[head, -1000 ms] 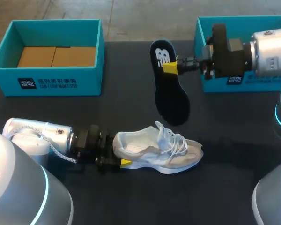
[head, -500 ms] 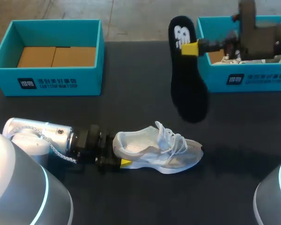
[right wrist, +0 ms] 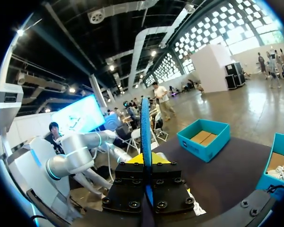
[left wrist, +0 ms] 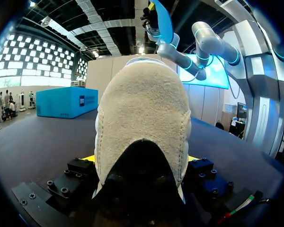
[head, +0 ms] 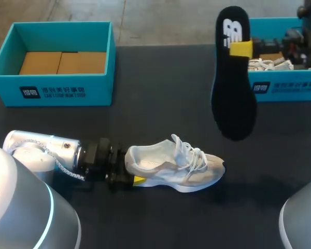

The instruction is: Take the shoe out of the shoebox, open the shoe tongue, remove and reinsert the insole, then place the shoe into the shoebox

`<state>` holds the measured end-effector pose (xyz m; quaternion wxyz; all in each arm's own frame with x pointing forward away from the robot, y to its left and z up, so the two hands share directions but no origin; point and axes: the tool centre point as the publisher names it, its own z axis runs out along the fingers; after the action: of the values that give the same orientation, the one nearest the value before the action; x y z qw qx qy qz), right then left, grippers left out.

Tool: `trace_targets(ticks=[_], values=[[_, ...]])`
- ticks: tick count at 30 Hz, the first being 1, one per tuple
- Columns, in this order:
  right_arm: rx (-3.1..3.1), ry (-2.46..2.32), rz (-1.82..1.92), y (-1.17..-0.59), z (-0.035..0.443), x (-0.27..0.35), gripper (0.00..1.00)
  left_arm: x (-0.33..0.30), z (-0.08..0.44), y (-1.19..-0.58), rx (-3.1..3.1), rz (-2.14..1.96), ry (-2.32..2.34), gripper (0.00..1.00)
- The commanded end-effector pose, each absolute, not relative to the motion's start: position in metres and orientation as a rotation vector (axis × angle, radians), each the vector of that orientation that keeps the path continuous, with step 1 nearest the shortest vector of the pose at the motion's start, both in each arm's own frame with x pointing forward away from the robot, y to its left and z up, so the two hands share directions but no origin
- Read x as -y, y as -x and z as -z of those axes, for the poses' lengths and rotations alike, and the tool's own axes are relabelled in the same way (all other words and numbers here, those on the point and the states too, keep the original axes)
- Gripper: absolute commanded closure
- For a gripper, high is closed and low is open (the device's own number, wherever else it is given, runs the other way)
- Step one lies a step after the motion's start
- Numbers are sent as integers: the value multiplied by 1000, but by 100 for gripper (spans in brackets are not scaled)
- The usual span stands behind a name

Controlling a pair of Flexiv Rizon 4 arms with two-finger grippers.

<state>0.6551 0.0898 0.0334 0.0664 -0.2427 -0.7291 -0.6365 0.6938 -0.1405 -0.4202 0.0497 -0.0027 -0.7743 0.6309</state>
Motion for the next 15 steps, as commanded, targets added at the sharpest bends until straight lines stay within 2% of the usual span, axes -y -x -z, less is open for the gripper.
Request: trace_targets(ticks=[1, 15], values=[[2203, 745, 1923, -643, -35, -76, 100, 141, 424, -695, 2360, -1923, 7, 100], [2190, 750, 1949, -641, -42, -73, 100, 141, 424, -695, 2360, -1923, 7, 100]])
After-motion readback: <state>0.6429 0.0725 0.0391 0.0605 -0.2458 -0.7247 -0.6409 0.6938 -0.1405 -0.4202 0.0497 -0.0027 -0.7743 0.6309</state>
